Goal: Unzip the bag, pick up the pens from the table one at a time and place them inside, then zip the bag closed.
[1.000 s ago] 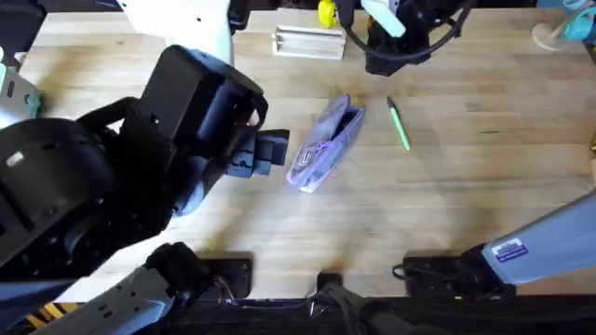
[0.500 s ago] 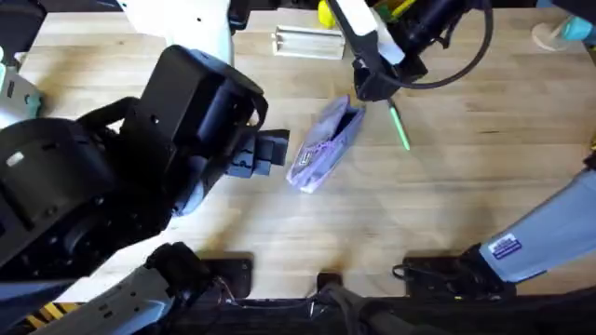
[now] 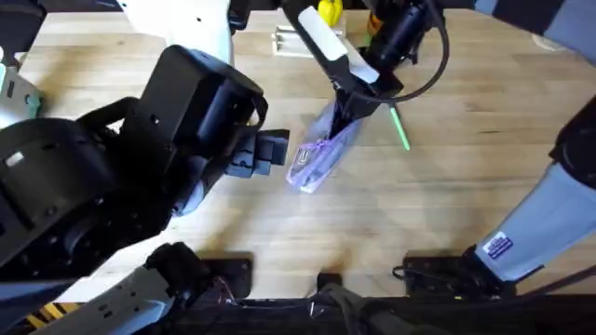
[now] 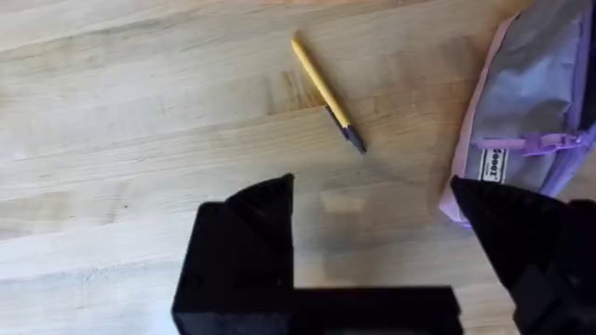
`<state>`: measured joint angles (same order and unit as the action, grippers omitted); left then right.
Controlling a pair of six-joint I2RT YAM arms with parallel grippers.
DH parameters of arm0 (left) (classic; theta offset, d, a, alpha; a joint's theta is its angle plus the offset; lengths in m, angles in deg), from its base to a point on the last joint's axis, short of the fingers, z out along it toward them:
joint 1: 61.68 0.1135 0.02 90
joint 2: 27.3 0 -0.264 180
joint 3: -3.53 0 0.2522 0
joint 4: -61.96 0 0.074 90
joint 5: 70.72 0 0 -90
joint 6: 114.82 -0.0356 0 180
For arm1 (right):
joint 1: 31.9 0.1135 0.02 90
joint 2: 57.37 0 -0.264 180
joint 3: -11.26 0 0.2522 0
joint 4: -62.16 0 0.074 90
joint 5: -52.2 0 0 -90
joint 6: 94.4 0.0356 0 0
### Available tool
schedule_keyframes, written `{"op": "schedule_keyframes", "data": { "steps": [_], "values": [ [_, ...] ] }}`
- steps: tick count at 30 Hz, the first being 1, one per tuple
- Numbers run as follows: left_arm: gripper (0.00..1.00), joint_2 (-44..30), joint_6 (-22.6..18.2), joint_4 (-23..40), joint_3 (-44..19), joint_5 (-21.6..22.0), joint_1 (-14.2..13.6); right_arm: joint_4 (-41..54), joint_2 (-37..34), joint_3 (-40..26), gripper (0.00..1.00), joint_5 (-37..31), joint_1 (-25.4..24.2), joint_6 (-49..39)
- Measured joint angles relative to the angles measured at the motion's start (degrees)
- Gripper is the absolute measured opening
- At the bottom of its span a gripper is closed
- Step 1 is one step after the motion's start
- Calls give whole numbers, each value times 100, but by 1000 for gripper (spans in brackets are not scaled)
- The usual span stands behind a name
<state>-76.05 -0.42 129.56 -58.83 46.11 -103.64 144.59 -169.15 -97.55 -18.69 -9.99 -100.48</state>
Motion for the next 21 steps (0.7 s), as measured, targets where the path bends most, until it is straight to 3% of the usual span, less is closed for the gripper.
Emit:
{"op": "schedule_keyframes", "data": {
  "steps": [4,11,16,21],
  "values": [
    [992,1,1,108,0,101,0,136,-42,0,33,415,291,-3],
    [993,0,-123,599,0,423,30,286,-261,-4,33,497,379,-4],
    [994,0,-784,647,0,383,48,247,-315,-4,33,501,408,-4],
    [994,1,-1488,342,0,-65,48,227,-333,-7,33,535,408,-21]
  ]
}}
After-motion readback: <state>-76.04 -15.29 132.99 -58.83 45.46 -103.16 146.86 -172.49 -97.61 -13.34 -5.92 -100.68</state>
